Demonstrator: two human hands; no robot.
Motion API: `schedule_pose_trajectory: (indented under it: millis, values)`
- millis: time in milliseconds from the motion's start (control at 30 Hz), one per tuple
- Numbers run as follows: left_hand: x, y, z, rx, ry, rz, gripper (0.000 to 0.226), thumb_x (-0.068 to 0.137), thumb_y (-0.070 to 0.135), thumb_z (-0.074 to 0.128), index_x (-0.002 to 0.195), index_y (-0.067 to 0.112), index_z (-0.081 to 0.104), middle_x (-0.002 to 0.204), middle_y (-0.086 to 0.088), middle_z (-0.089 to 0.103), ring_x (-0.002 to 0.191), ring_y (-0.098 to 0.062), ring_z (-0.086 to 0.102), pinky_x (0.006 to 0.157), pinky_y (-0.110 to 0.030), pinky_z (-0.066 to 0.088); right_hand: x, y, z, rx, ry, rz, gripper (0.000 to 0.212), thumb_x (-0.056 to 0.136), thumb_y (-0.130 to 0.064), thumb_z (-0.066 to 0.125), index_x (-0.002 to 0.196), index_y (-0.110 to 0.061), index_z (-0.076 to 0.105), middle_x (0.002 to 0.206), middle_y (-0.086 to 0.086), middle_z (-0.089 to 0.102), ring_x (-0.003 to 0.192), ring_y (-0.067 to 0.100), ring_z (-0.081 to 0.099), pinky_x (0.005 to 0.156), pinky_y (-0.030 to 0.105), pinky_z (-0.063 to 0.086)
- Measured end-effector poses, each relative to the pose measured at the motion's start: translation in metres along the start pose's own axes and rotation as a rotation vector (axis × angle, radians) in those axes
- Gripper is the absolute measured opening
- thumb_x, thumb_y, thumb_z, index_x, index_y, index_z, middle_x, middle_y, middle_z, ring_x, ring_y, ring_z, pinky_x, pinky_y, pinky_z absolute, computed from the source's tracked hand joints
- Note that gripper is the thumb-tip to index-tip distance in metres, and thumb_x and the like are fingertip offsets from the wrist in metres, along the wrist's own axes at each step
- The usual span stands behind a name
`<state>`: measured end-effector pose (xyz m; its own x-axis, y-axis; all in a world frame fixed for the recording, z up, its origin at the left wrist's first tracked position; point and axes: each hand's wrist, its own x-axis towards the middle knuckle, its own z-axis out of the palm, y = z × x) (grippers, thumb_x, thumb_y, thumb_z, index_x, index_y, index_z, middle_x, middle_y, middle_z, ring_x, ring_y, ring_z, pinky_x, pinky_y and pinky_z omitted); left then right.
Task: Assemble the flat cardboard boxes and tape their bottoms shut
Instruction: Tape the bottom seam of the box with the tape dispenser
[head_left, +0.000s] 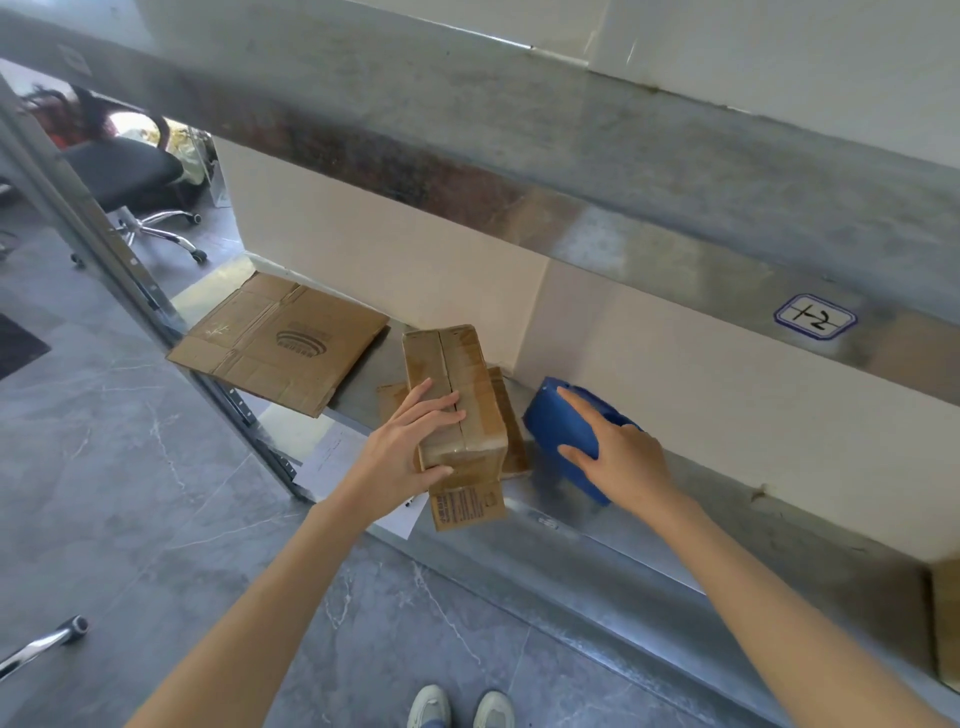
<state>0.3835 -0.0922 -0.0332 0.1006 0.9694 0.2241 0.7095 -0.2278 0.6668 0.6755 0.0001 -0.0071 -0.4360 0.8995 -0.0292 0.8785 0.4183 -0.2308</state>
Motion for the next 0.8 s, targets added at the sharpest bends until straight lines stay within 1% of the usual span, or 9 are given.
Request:
schedule_pose_trajectory:
  millis: [100, 200, 300, 367, 400, 467, 500, 633, 800]
  values:
    - [-0.001, 0.001, 0.001, 0.022, -0.006, -0.003, 0.069, 0.079, 0.020, 0.081, 0.138, 0.033, 0.048, 0.152, 0.025, 0.032, 0.150, 0.001, 0.003, 0.114, -0.040, 0.032, -0.001, 0.028, 0.018, 0.120, 0.006, 0.081, 0.071, 0.094, -0.046, 0.060, 0.150, -0.049, 0.016, 0.088, 0.002, 0.070, 0.055, 0.012, 0.056, 0.050, 0.030, 0.046]
    - [-0.001, 0.002, 0.000, 0.019, -0.007, -0.004, 0.066, 0.078, 0.021, 0.081, 0.132, 0.035, 0.044, 0.152, 0.030, 0.030, 0.150, 0.000, 0.003, 0.112, -0.038, 0.034, -0.004, 0.040, 0.031, 0.173, 0.014, 0.097, 0.069, 0.093, -0.046, 0.061, 0.148, -0.044, 0.020, 0.074, -0.002, 0.067, 0.048, 0.010, 0.053, 0.044, 0.026, 0.037]
    - [-0.001, 0.002, -0.001, 0.029, -0.004, 0.024, 0.058, 0.079, 0.020, 0.080, 0.124, 0.032, 0.045, 0.153, 0.031, 0.027, 0.151, -0.002, 0.003, 0.110, -0.035, 0.033, -0.008, 0.043, 0.036, 0.225, 0.016, 0.082, 0.070, 0.091, -0.050, 0.062, 0.147, -0.042, 0.020, 0.063, -0.004, 0.060, 0.045, 0.009, 0.052, 0.044, 0.031, 0.044]
    - [-0.003, 0.003, 0.000, 0.049, 0.018, 0.061, 0.055, 0.078, 0.019, 0.081, 0.122, 0.026, 0.049, 0.155, 0.020, 0.029, 0.152, -0.008, 0.004, 0.112, -0.036, 0.032, -0.008, 0.043, 0.037, 0.294, -0.017, 0.071, 0.072, 0.089, -0.054, 0.060, 0.146, -0.044, 0.017, 0.088, -0.004, 0.069, 0.064, 0.013, 0.063, 0.058, 0.036, 0.053]
    - [-0.004, 0.004, 0.001, 0.070, 0.040, 0.073, 0.054, 0.077, 0.020, 0.082, 0.121, 0.022, 0.051, 0.156, 0.012, 0.031, 0.153, -0.013, 0.006, 0.114, -0.039, 0.032, -0.007, 0.044, 0.037, 0.326, -0.032, 0.075, 0.072, 0.090, -0.053, 0.061, 0.147, -0.044, 0.018, 0.107, -0.005, 0.065, 0.085, 0.018, 0.066, 0.072, 0.037, 0.055]
    - [-0.007, 0.006, 0.002, 0.142, 0.095, 0.067, 0.053, 0.074, 0.025, 0.084, 0.120, 0.019, 0.057, 0.152, 0.001, 0.036, 0.152, -0.021, 0.011, 0.114, -0.046, 0.033, -0.007, 0.046, 0.035, 0.319, -0.040, 0.077, 0.070, 0.092, -0.051, 0.061, 0.149, -0.042, 0.021, 0.133, 0.002, 0.052, 0.119, 0.025, 0.052, 0.097, 0.040, 0.047]
    - [-0.009, 0.007, 0.001, 0.171, 0.111, 0.052, 0.055, 0.074, 0.027, 0.084, 0.121, 0.019, 0.058, 0.149, -0.001, 0.038, 0.151, -0.022, 0.015, 0.113, -0.050, 0.035, -0.007, 0.046, 0.034, 0.284, -0.033, 0.074, 0.069, 0.092, -0.051, 0.059, 0.150, -0.042, 0.022, 0.133, 0.004, 0.048, 0.121, 0.026, 0.046, 0.101, 0.042, 0.044]
    - [-0.014, 0.011, 0.000, 0.165, 0.100, 0.014, 0.059, 0.076, 0.032, 0.082, 0.128, 0.022, 0.056, 0.146, 0.002, 0.041, 0.148, -0.019, 0.023, 0.107, -0.054, 0.042, -0.010, 0.041, 0.024, 0.141, 0.046, 0.054, 0.068, 0.092, -0.050, 0.060, 0.152, -0.034, 0.033, 0.119, 0.006, 0.039, 0.107, 0.026, 0.043, 0.095, 0.044, 0.047]
    - [-0.015, 0.013, -0.002, 0.136, 0.108, -0.010, 0.054, 0.082, 0.043, 0.076, 0.129, 0.027, 0.057, 0.148, 0.008, 0.041, 0.148, -0.013, 0.023, 0.110, -0.052, 0.039, -0.006, 0.016, 0.010, 0.111, 0.230, -0.131, 0.065, 0.088, -0.045, 0.067, 0.145, -0.023, 0.045, 0.134, 0.009, 0.043, 0.123, 0.028, 0.044, 0.104, 0.045, 0.041]
